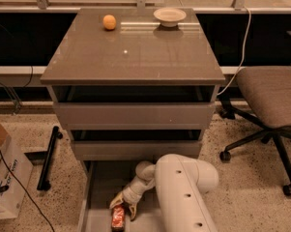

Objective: Pick coke can from bottom drawer and place on counter

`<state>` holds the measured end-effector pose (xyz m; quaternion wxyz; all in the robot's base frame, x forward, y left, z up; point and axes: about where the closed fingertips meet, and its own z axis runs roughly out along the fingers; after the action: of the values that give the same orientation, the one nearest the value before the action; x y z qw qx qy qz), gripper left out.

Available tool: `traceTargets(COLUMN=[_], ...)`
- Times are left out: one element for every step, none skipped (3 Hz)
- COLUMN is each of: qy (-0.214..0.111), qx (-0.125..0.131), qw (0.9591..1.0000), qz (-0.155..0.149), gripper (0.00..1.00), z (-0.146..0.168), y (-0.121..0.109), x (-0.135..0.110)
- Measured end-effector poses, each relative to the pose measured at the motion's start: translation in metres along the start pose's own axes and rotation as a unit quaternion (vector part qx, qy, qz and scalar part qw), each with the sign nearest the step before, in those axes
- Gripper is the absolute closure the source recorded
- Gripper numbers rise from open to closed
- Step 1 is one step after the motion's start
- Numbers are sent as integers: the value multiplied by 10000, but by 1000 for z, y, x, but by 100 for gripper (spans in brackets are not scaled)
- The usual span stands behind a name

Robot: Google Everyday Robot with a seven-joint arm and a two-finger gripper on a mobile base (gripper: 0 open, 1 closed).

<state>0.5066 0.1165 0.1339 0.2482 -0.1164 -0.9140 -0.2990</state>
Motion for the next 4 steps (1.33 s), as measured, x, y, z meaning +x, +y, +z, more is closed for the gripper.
traceTargets(qy=[-1,-93,-425,-614], qx=[0,41,-267,-537], qw=[10000,9999,9987,9963], qz=[1,108,-54,-284], gripper=[65,88,100,100], z=[-1,-10,-52,-88], y=[1,-6,1,-2], x=[1,0,17,46])
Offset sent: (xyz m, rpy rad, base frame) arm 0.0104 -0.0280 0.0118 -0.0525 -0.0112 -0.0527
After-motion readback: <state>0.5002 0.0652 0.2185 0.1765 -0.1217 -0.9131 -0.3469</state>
